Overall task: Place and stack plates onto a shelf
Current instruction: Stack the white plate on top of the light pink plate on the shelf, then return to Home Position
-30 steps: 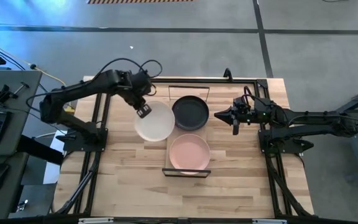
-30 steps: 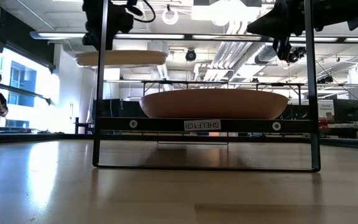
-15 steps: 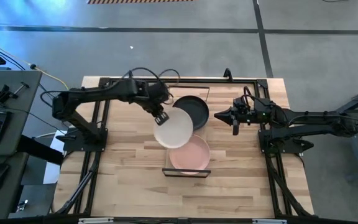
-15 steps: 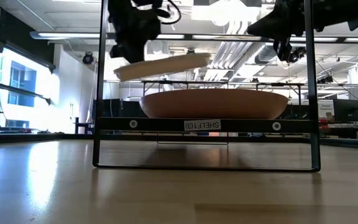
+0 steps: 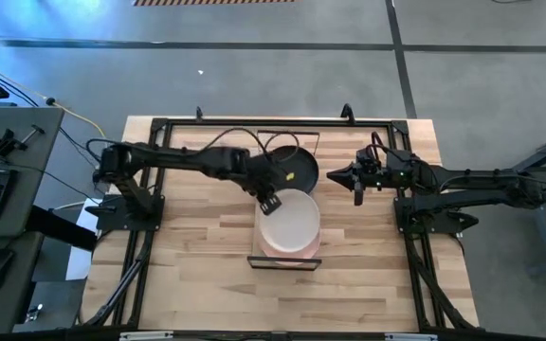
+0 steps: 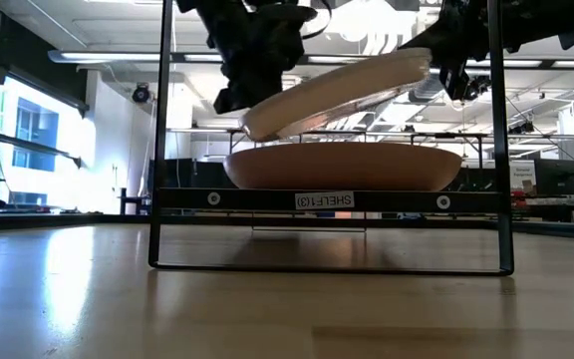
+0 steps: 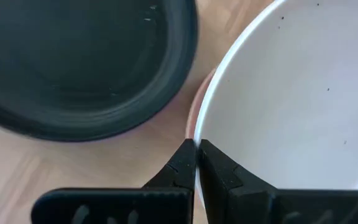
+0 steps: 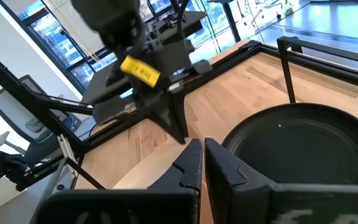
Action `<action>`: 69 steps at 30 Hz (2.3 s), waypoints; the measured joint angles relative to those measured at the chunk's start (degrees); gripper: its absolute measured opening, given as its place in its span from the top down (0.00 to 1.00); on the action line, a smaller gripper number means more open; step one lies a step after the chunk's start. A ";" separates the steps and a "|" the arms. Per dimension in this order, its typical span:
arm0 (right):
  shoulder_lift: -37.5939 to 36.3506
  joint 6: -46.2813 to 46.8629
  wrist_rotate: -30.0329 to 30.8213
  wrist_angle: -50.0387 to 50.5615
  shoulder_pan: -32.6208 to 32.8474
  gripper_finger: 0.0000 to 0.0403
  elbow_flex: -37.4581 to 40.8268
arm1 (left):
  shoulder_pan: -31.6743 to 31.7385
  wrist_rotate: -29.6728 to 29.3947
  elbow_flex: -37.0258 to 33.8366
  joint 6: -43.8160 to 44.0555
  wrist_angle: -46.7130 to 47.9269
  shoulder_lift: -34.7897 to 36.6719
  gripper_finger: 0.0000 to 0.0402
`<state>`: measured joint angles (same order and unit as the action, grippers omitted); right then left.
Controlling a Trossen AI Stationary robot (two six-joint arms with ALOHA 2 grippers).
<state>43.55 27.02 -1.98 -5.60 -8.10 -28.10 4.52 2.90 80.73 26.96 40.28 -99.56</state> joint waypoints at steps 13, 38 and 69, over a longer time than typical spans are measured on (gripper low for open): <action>0.00 0.14 0.07 0.67 0.00 1.00 -0.02 | -2.54 -0.81 0.00 -0.29 -2.74 -2.89 1.00; 0.00 0.03 0.50 0.69 0.00 1.00 -0.02 | -4.40 -4.90 -1.40 -6.33 -4.56 -2.89 1.00; 0.02 2.46 0.50 -2.31 0.00 1.00 -0.02 | 2.14 -4.77 -1.66 -11.14 -5.04 10.86 0.72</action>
<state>43.57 29.48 -1.48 -7.91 -8.10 -28.11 6.66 -1.87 79.07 15.83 35.24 -88.70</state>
